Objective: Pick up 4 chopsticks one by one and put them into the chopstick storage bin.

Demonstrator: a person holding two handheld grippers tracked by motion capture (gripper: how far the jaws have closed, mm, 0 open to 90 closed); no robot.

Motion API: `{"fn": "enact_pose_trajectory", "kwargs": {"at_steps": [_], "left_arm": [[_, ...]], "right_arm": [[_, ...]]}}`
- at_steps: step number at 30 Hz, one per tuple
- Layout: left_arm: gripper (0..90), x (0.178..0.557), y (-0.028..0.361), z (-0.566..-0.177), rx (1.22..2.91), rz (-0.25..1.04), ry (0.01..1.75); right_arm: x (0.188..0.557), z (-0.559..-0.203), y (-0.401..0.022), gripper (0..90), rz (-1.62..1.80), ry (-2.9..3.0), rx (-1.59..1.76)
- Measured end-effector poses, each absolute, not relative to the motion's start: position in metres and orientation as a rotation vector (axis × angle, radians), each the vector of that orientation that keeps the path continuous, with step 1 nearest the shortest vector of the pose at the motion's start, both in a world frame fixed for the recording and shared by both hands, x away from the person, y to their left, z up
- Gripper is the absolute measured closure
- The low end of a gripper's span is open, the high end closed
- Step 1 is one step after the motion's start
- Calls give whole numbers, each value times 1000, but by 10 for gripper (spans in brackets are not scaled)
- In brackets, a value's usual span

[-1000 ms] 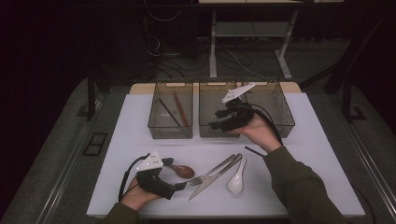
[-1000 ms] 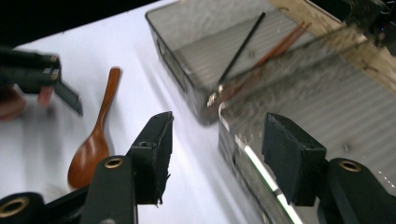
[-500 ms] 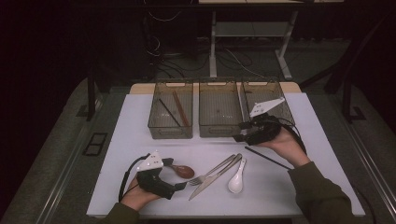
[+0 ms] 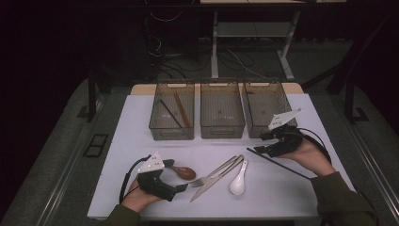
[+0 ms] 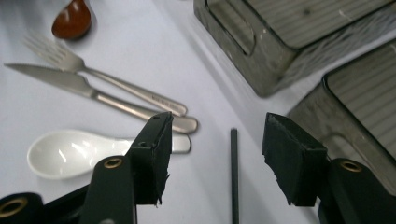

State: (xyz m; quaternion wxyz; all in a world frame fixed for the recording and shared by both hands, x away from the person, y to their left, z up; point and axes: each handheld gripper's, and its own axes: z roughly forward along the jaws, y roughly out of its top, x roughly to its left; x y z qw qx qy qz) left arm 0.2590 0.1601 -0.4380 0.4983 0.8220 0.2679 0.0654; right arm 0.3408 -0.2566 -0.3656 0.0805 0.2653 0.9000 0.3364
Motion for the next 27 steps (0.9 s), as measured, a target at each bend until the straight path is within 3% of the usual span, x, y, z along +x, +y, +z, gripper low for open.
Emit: {"fn": "enact_pose_trajectory", "kwargs": {"at_steps": [14, 27], "left_arm": [[0, 259, 160, -438, 1991, 158, 650], [0, 260, 160, -438, 1995, 159, 648]], "right_arm": [[331, -383, -284, 492, 773, 2806, 807], [332, -409, -291, 672, 404, 2935, 766]]}}
